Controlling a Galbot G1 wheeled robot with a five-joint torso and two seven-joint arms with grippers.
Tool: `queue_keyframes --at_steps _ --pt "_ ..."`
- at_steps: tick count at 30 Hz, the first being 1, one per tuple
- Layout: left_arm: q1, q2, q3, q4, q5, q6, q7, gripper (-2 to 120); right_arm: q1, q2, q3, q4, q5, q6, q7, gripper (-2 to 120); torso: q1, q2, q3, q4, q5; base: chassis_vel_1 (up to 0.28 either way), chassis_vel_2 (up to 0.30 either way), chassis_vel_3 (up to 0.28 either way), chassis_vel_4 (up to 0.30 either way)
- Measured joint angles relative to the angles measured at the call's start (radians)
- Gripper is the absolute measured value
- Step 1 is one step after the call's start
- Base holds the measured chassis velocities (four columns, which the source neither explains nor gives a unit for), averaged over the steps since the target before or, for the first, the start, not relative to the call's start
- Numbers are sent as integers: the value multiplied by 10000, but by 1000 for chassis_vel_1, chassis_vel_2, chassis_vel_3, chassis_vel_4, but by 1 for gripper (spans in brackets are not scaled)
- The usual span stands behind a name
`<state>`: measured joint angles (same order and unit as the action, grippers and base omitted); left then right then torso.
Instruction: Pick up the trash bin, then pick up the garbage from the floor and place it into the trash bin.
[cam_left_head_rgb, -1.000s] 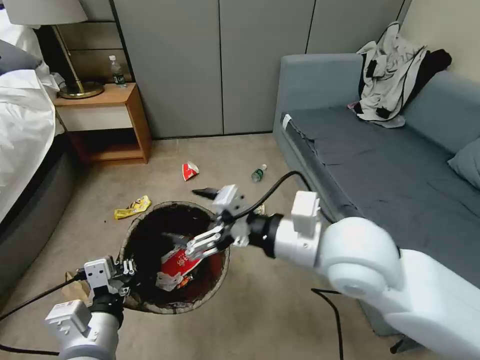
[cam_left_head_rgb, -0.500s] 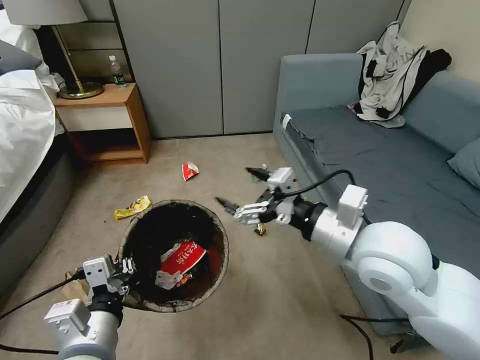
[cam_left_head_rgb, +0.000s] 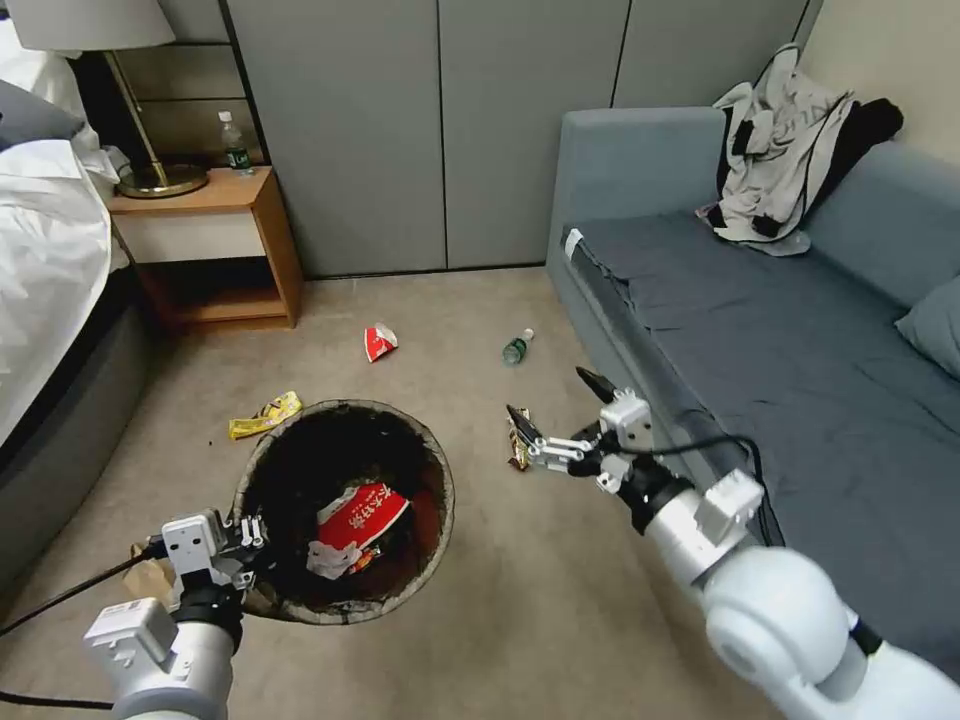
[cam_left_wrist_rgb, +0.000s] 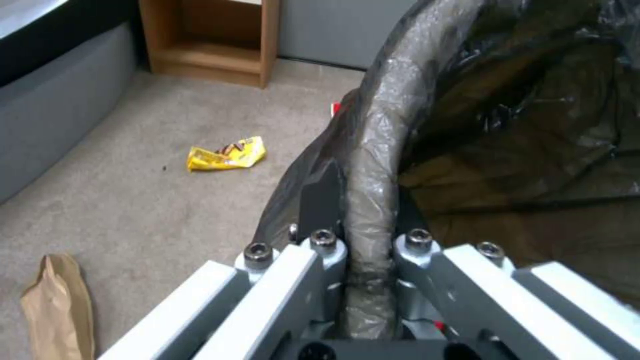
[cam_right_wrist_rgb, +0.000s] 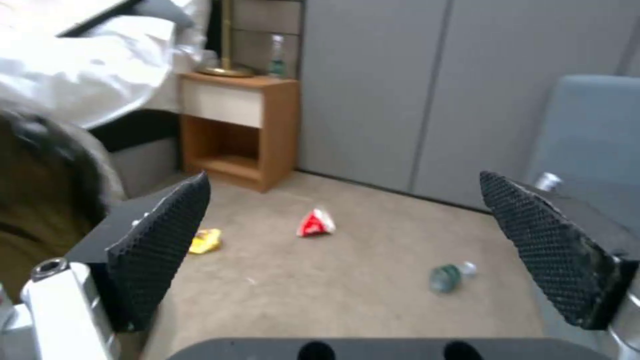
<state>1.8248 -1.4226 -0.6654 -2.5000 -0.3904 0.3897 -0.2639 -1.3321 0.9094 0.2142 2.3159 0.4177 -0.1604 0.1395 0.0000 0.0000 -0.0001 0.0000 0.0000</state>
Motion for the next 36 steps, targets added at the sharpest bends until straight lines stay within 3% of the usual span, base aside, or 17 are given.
queue_keyframes --at_steps 19,24,36 --pt "18 -12 -19 0 16 0 -3 3 -3259 2698 1420 -275 -3276 1876 -223 100 0 1 0 0 0 0 0 0 0" --pt "21 -16 -5 1 30 0 1 3 -3662 2968 1615 -328 -3483 2364 -290 100 0 0 0 -1 -1 0 0 0 0" --pt "77 -16 14 0 36 0 9 3 -3505 3012 1568 -337 -3350 2334 -248 100 0 0 0 0 0 0 0 0 0"
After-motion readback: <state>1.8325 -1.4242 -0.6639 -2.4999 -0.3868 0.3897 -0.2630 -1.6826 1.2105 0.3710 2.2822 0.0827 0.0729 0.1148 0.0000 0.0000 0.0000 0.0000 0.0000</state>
